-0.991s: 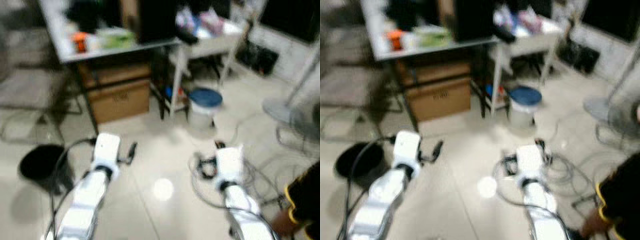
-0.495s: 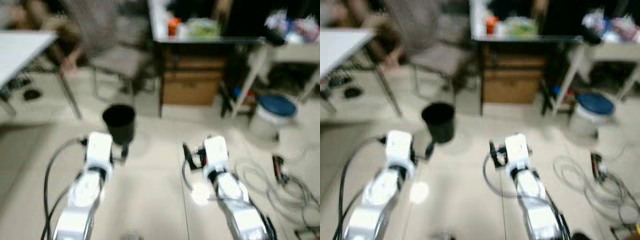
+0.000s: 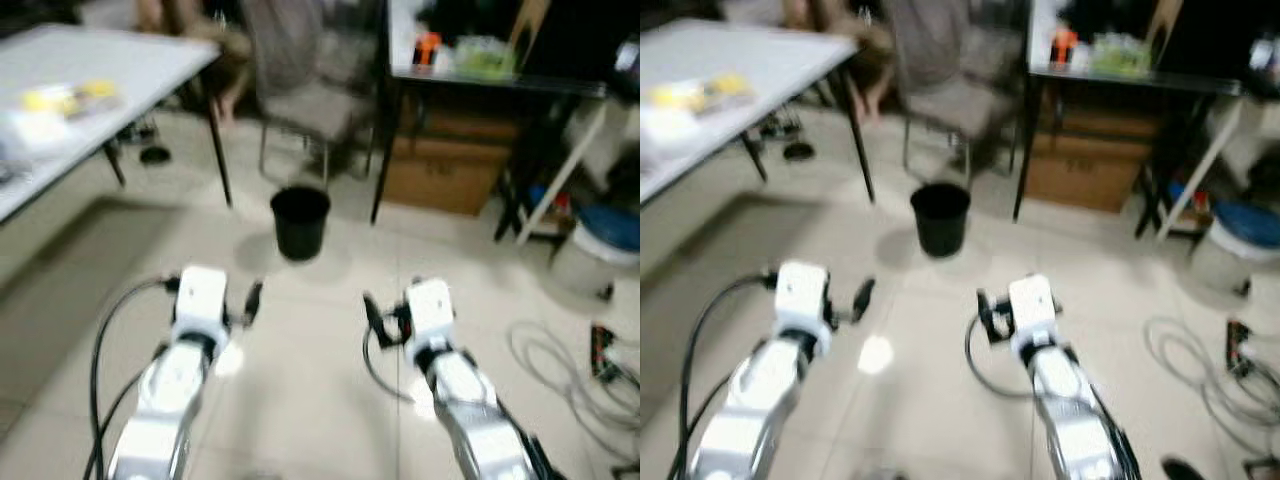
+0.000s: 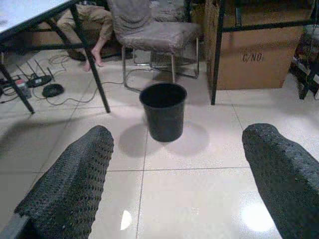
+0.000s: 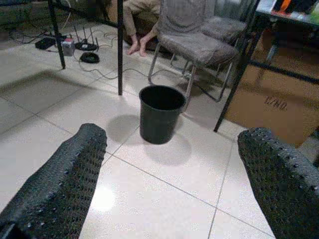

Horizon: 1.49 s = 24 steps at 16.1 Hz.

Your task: Picking trash to rubbish bin

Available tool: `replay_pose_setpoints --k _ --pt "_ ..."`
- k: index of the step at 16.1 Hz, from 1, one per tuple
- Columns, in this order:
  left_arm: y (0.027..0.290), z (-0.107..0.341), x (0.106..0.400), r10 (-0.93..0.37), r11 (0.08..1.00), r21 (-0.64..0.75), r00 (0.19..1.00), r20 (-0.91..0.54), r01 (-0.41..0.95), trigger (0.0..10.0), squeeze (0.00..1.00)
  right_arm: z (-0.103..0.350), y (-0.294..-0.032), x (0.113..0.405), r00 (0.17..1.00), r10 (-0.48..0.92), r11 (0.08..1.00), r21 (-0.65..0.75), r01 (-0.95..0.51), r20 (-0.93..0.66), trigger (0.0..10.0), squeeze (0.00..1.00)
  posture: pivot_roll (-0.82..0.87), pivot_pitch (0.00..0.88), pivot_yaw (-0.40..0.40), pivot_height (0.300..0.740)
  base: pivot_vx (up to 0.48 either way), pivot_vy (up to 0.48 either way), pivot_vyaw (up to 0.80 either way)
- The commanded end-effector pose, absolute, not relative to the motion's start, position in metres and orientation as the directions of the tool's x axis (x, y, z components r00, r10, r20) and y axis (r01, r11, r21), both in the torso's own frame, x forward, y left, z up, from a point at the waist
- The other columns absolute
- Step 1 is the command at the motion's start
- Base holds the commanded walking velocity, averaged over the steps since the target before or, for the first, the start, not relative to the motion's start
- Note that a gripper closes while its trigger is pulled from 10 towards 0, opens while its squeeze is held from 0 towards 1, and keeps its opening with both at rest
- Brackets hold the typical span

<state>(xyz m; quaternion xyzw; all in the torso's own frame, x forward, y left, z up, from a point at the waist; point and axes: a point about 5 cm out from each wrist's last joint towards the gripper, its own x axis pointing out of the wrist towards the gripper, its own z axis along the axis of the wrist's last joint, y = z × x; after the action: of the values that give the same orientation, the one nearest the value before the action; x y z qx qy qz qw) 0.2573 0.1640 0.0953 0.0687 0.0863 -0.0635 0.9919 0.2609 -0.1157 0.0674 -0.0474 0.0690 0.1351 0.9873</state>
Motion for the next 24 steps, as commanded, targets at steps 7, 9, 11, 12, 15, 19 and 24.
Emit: replay_pose_setpoints --k 7,9,11,12,15,19,24 --pt "0.166 0.102 0.262 -0.102 0.982 0.144 0.985 -0.141 0.122 10.0 0.0 0.073 -0.117 0.263 0.965 0.233 0.966 -0.084 -0.244 -0.121 10.0 0.0 -0.01 0.0 -0.044 0.74 -0.234 0.0 0.69" --pt "0.165 0.106 0.262 -0.097 0.983 0.145 0.99 -0.101 0.111 10.0 0.0 0.078 -0.124 0.266 0.989 0.128 0.982 -0.132 -0.138 -0.077 10.0 0.0 -0.01 0.0 -0.038 0.74 0.0 0.0 0.0" --pt "0.161 0.11 0.261 -0.111 0.981 0.156 0.992 -0.062 0.119 10.0 0.0 0.079 -0.129 0.266 0.989 0.122 0.988 -0.087 -0.13 -0.087 10.0 0.0 -0.01 0.0 -0.034 0.74 0.0 0.0 0.0" --pt "0.158 0.113 0.262 -0.111 0.981 0.156 0.992 -0.058 0.119 10.0 0.0 0.083 -0.133 0.268 0.99 0.11 0.992 -0.061 -0.115 -0.086 10.0 0.0 -0.01 0.0 -0.036 0.74 0.0 0.0 0.0" --pt "0.158 0.124 0.269 -0.088 0.982 0.162 0.996 -0.028 0.092 10.0 0.0 0.096 -0.132 0.274 0.989 0.146 0.985 -0.088 -0.148 -0.038 10.0 0.0 -0.01 0.0 -0.03 0.74 0.0 0.0 0.0" --pt "0.16 0.136 0.275 -0.111 0.97 0.218 0.994 0.002 0.108 10.0 0.0 0.101 -0.123 0.276 0.982 0.187 0.979 -0.071 -0.189 -0.029 10.0 0.0 -0.01 0.0 -0.04 0.74 0.0 0.0 0.53" --pt "0.166 0.143 0.276 -0.076 0.976 0.206 0.997 0.017 0.071 10.0 0.0 0.103 -0.115 0.279 0.968 0.249 0.965 -0.077 -0.251 -0.034 10.0 0.0 0.0 0.0 -0.059 0.74 0.234 0.0 0.8"
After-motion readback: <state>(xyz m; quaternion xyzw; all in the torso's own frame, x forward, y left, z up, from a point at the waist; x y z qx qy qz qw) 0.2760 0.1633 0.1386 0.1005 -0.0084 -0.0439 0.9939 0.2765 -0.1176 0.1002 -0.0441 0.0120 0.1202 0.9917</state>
